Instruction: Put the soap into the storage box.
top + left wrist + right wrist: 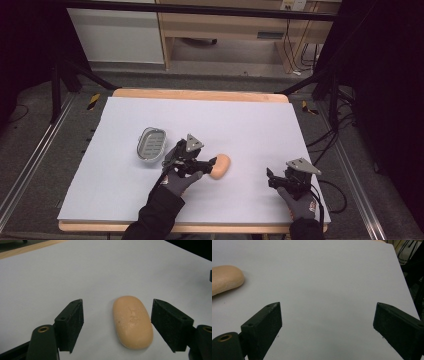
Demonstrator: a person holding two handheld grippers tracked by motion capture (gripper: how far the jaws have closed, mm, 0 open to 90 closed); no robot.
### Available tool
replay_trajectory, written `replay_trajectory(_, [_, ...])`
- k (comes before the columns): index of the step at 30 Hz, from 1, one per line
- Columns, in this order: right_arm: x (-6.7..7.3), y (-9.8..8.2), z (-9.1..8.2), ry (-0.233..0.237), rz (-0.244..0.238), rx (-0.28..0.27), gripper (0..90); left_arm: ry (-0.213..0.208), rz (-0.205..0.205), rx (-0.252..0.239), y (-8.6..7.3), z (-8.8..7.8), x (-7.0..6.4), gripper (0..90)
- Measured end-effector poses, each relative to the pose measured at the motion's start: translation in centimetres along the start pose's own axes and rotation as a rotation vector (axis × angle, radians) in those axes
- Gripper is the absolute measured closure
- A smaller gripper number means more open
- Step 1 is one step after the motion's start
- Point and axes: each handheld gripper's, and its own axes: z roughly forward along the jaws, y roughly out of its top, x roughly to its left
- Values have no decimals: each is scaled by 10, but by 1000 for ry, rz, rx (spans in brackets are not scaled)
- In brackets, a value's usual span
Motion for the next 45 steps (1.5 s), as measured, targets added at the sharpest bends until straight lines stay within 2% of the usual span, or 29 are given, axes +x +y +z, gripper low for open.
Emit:
replay_trajectory(9, [-1,0,0,2,0,3,84,-9,20,26,0,11,-8,258])
replay_trajectory(21, [0,-1,0,4,0,4,84,-20,26,61,-2,26,-16,255])
replay_trajectory(45, [-1,-1,1,14,2,10,87,-24,53,139,-4,50,-25,252])
